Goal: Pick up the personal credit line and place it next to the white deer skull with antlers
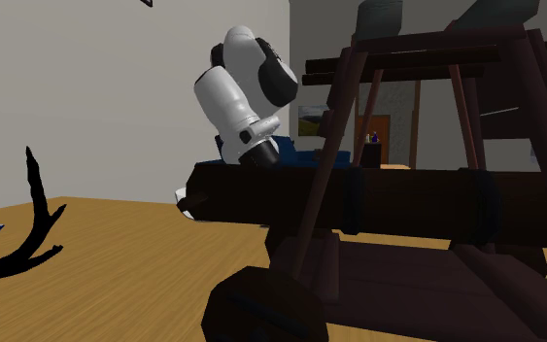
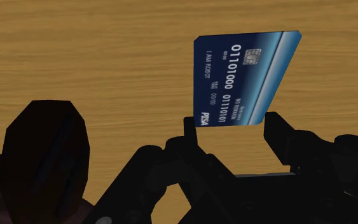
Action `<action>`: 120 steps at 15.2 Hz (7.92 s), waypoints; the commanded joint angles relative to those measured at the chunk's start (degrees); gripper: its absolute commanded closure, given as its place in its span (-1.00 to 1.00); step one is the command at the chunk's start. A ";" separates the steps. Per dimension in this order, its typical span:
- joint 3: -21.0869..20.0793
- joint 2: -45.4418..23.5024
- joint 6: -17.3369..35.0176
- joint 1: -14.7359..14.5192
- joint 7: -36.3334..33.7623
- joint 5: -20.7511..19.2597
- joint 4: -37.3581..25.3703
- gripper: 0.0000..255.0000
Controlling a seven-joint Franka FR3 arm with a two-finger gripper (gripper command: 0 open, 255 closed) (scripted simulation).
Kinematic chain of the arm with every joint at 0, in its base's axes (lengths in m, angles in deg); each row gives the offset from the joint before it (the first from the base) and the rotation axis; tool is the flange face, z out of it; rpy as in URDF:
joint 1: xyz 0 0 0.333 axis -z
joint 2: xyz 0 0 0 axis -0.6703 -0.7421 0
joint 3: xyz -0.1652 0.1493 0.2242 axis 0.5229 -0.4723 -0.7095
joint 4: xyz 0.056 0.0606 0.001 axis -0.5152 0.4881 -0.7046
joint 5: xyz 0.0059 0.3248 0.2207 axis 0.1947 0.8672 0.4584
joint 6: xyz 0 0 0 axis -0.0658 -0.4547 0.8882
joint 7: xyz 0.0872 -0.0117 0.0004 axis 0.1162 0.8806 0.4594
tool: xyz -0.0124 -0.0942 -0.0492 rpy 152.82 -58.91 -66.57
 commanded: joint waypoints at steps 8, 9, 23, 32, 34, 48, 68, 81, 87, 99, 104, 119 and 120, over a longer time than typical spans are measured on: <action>-2.57 5.98 -3.42 2.63 -8.79 -8.88 -1.69 1.00; -2.87 6.52 -3.90 2.90 -9.62 -9.64 -1.97 1.00; -6.56 11.99 -11.78 5.83 -18.91 -17.06 -7.52 1.00; -8.20 13.83 -17.41 6.71 -23.26 -19.61 -12.46 1.00; -8.48 14.09 -18.69 6.82 -24.10 -20.02 -13.70 1.00; -8.01 15.70 -27.92 8.01 -26.56 -22.38 -21.57 1.00; 18.69 12.53 -48.15 10.18 -3.20 -25.89 -35.65 1.00; 62.14 20.95 -62.59 -26.46 4.14 -36.15 -62.94 1.00; 61.67 20.06 -58.06 -23.77 6.39 -35.82 -56.76 1.00; 62.00 19.96 -49.66 -21.18 9.78 -36.31 -46.93 1.00; 62.64 20.51 -46.32 -20.98 10.81 -36.92 -43.59 1.00; 66.13 23.84 -36.77 -22.59 12.84 -39.90 -35.81 1.00; 66.43 24.14 -36.15 -22.79 12.93 -40.15 -35.40 1.00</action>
